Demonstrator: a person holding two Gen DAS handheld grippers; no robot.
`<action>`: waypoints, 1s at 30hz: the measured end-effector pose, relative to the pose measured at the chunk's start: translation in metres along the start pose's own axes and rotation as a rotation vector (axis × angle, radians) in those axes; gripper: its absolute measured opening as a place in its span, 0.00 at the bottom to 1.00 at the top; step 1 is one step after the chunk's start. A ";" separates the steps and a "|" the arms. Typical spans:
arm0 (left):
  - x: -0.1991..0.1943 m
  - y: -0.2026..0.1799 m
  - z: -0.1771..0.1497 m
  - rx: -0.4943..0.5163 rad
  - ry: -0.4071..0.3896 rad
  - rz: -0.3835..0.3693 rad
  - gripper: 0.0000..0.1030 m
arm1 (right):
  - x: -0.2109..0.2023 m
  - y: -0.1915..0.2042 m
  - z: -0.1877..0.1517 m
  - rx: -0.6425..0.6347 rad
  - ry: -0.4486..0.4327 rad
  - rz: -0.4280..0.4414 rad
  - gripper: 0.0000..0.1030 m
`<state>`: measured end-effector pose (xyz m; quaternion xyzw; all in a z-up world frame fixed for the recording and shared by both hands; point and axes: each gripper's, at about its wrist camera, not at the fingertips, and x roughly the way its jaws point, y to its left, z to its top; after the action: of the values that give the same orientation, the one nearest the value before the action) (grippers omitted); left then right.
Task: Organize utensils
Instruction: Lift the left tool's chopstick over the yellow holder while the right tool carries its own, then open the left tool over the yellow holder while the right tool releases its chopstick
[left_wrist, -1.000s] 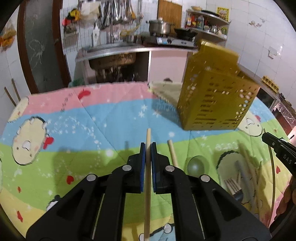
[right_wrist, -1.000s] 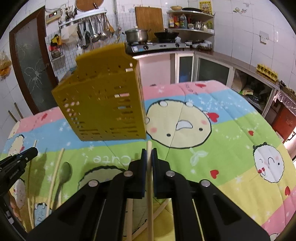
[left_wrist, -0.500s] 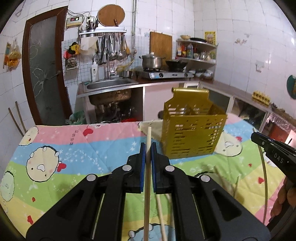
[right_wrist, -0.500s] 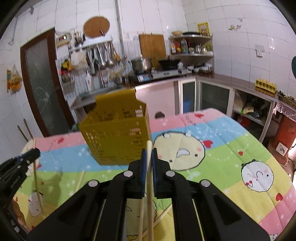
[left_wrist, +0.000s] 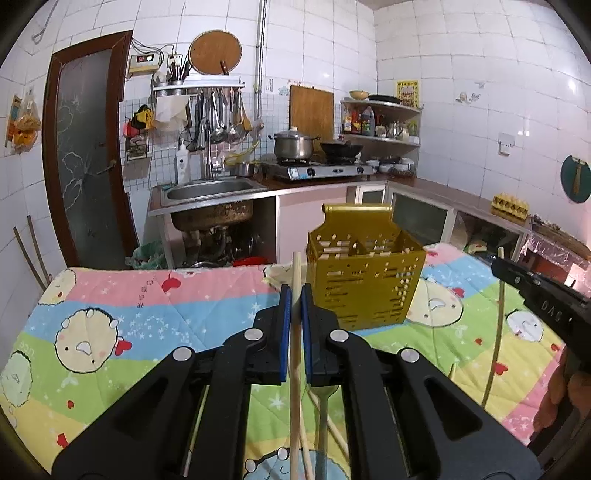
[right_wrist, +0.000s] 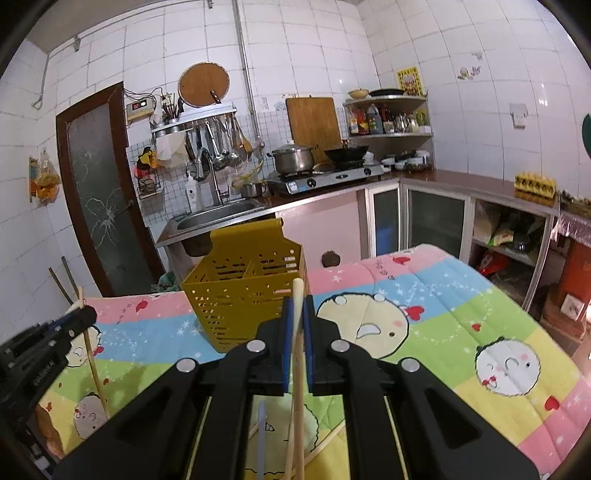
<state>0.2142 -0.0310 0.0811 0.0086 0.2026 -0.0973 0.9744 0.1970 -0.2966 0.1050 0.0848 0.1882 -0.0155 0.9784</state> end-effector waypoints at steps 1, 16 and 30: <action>-0.001 0.001 0.004 -0.002 -0.009 -0.002 0.04 | -0.001 0.001 0.002 -0.004 -0.009 -0.001 0.06; -0.009 -0.008 0.102 -0.036 -0.214 -0.055 0.04 | -0.005 0.020 0.090 -0.056 -0.223 -0.009 0.06; 0.024 -0.028 0.163 -0.015 -0.358 -0.060 0.04 | 0.040 0.033 0.168 -0.003 -0.443 0.020 0.06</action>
<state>0.2948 -0.0724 0.2221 -0.0222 0.0266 -0.1249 0.9916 0.2972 -0.2928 0.2494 0.0797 -0.0321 -0.0236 0.9960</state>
